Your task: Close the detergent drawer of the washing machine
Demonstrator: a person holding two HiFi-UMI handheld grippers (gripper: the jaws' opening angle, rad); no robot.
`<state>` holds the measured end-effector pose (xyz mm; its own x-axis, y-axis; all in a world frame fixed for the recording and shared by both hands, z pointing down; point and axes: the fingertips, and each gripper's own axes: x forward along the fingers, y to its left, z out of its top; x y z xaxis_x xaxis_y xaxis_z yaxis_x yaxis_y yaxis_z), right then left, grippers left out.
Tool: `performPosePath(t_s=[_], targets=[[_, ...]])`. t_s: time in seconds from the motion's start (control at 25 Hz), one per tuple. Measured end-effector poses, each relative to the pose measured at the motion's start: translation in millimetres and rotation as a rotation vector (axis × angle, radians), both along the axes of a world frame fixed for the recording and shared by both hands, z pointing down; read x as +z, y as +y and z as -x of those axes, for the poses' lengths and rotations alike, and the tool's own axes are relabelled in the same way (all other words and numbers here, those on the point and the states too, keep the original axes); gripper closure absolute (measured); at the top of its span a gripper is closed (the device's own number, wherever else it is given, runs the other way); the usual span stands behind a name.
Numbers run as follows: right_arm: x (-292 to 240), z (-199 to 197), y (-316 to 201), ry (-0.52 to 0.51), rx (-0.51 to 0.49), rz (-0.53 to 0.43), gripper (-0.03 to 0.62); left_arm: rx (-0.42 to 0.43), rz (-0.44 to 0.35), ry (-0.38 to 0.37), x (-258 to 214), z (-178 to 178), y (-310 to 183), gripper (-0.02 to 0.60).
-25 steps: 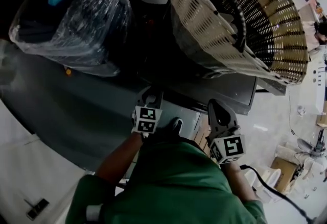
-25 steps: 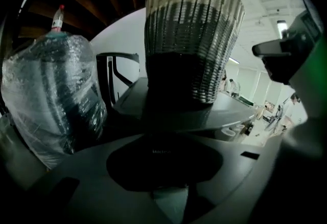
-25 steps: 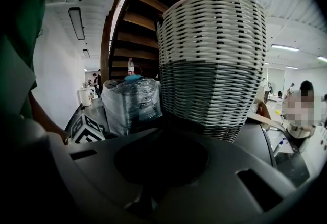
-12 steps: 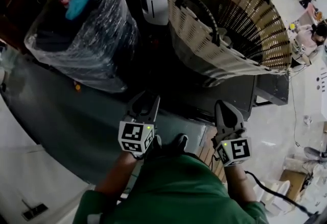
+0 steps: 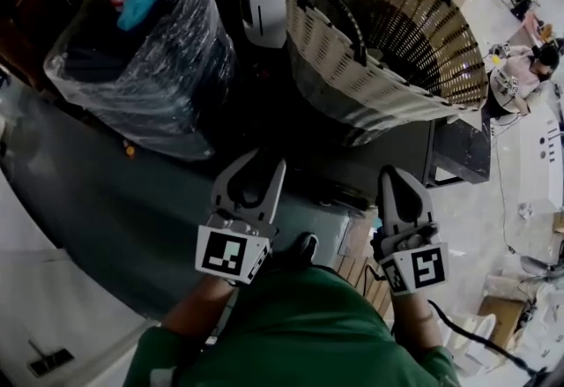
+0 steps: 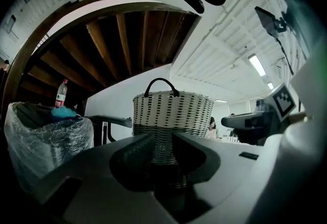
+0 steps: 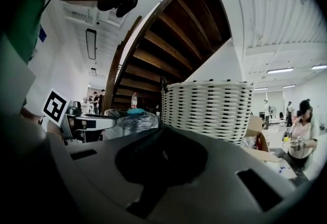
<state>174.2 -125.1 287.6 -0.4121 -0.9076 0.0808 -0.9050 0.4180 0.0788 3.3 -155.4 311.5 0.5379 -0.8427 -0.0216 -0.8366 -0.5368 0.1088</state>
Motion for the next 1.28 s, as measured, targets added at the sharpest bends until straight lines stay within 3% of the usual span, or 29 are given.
performPosePath(t_s=[1.28], targets=[[3,2,7,0.019,0.008,0.008,0.572,0.018,0.048,-0.006,15,-3,5,0.462]])
